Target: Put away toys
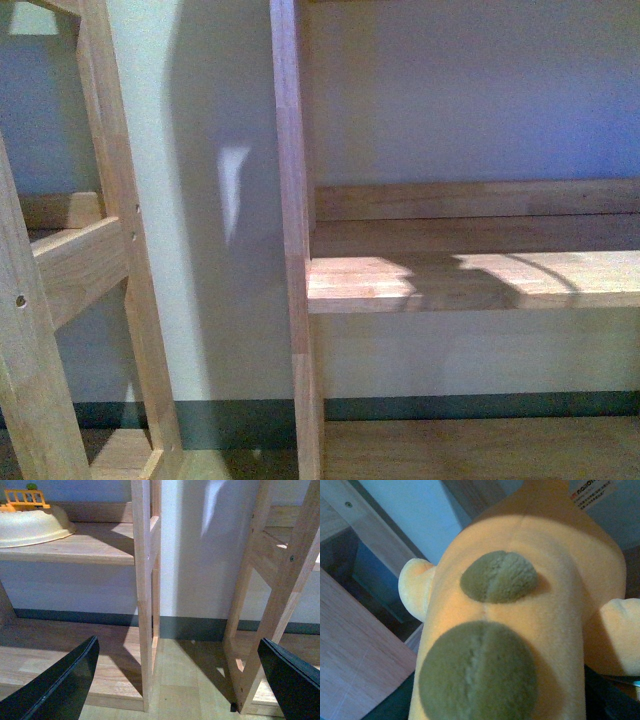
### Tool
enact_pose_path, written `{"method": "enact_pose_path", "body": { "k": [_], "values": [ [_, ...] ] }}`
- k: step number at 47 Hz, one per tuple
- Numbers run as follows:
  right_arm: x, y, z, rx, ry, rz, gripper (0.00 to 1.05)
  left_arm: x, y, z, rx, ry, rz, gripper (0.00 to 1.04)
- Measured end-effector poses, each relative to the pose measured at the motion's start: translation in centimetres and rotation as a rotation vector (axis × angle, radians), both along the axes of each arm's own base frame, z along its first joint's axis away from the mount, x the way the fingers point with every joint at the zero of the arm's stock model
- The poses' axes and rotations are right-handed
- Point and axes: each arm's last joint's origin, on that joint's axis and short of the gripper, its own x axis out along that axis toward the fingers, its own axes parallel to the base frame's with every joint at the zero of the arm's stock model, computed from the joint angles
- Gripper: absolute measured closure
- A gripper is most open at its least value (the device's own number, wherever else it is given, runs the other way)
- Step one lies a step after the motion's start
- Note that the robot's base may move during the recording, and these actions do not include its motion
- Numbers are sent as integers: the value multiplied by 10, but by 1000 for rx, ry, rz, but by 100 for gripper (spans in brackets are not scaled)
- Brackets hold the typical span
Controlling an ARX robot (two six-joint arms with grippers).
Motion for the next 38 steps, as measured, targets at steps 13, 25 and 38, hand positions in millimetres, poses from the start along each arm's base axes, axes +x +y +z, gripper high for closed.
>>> {"method": "enact_pose_path", "body": {
  "k": [13,25,38],
  "values": [
    [-1,-11,2,-35,-13,-84,3,0,0,0,0,0,0,6],
    [-24,-24,23,-70,-85,-154,5,0,0,0,0,0,0,6],
    [-72,-38,49,-91,-176,-240,6,0,0,0,0,0,0,6]
  ]
}}
